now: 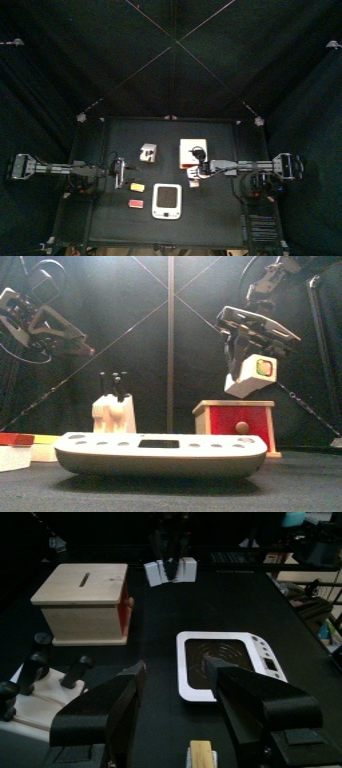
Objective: Put sushi roll right of stove
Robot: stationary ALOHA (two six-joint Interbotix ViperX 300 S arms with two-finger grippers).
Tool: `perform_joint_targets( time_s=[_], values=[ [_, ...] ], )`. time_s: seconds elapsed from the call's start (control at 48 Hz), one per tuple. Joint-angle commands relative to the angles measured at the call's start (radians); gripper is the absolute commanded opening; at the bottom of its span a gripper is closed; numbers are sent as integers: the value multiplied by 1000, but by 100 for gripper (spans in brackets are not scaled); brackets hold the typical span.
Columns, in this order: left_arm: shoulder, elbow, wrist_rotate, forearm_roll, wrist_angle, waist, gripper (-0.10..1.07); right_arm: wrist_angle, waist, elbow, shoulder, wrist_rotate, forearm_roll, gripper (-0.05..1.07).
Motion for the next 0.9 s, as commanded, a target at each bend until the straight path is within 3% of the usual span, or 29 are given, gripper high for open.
perform_joint_targets(
  time_s=[0.0, 0.271, 0.438, 0.875],
  values=[
    [0, -9, -2, 0, -3, 2, 86, -5, 77, 3, -54, 133, -80, 53],
    [2, -11, -2, 0, -3, 2, 86, 20, 252, 67, -64, 529, -186, 53],
    [0, -11, 0, -2, -3, 2, 86, 34, 311, 97, -43, 664, -224, 53],
    [0, -11, 0, 0, -3, 3, 86, 17, 374, 54, 138, 696, -187, 53]
  ],
)
